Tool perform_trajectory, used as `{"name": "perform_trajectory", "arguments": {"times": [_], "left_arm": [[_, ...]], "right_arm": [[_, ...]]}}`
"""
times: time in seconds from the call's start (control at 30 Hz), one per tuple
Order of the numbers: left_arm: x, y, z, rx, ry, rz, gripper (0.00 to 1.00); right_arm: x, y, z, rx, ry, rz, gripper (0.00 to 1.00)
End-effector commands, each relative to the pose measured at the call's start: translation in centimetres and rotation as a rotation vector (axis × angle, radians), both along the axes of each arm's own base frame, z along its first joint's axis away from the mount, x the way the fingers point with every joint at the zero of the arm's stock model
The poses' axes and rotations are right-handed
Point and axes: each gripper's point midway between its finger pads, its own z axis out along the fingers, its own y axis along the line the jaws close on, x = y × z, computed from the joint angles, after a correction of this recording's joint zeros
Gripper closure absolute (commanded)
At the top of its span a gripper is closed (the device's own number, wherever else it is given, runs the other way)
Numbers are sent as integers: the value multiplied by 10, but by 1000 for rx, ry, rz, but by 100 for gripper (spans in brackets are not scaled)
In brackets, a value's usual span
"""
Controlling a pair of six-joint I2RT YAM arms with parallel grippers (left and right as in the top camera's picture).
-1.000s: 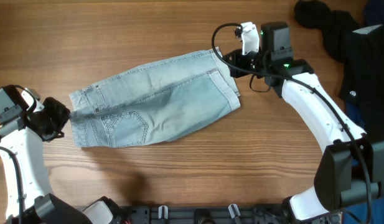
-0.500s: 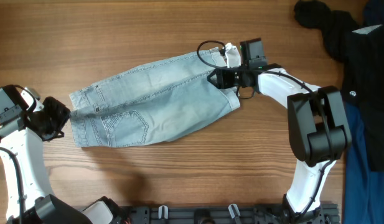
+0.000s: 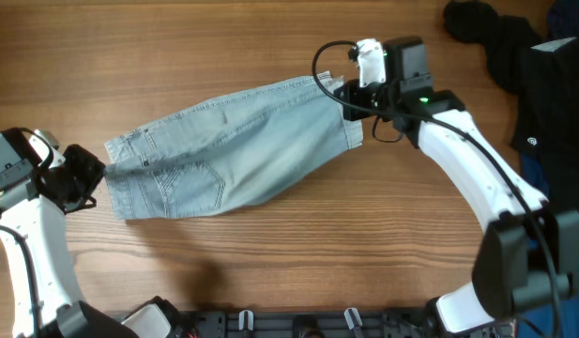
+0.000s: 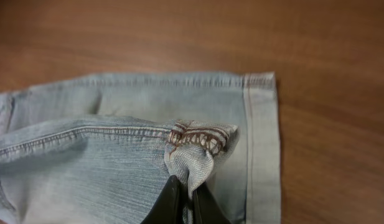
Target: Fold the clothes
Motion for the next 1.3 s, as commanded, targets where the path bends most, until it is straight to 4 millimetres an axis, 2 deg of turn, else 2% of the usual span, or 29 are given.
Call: {"name": "perform_trajectory", "arguments": {"times": [0.0, 0.07, 0.17, 0.3, 0.4, 0.57, 0.7, 0.73, 0.77, 0.8, 0.83, 0.97, 1.03, 1.07, 1.13, 1.17, 1.2, 1.27], "left_arm": [[7, -5, 49, 48, -151, -28, 96], [8, -2, 67, 99, -210, -24, 96], [16, 13, 73, 168, -238, 4, 96], [35, 28, 49, 162, -211, 12, 96], [48, 36, 22, 136, -172, 9, 96], [58, 42, -9, 106, -128, 9, 96], [61, 45, -14, 107, -129, 8, 96], [62, 45, -13, 109, -132, 9, 94], [62, 45, -13, 110, -134, 9, 75], [62, 46, -12, 111, -135, 9, 29], [62, 45, -13, 111, -135, 9, 3], [58, 43, -16, 96, -113, 9, 1], [57, 40, -15, 87, -112, 4, 1], [56, 35, -12, 69, -121, -8, 0], [51, 17, 7, 15, -165, -51, 2], [47, 4, 16, -26, -182, -78, 4], [37, -17, 30, -96, -203, -118, 6], [24, -41, 44, -163, -225, -181, 12]], "right_arm": [[3, -10, 38, 7, -83, -81, 96], [5, -10, 42, 24, -87, -96, 96], [9, -10, 39, 30, -87, -109, 96], [17, -12, 22, 21, -59, -146, 96], [29, -7, -19, 16, 4, -145, 96], [47, 11, -68, 81, 47, -108, 96], [52, 20, -81, 117, 43, -73, 96], [55, 21, -79, 122, 24, -71, 84], [59, 22, -75, 127, 1, -68, 47], [61, 21, -72, 130, -14, -69, 32], [63, 18, -72, 127, -17, -73, 27], [49, 5, -72, 77, 16, -21, 18], [39, 1, -60, 54, 21, -3, 17], [32, -3, -46, 47, 24, -12, 17], [15, -18, -28, 3, 62, -77, 12], [6, -21, -31, 1, 111, -94, 10], [-9, -24, -47, -20, 201, -102, 7], [-20, -27, -70, -45, 288, -102, 7]]}}
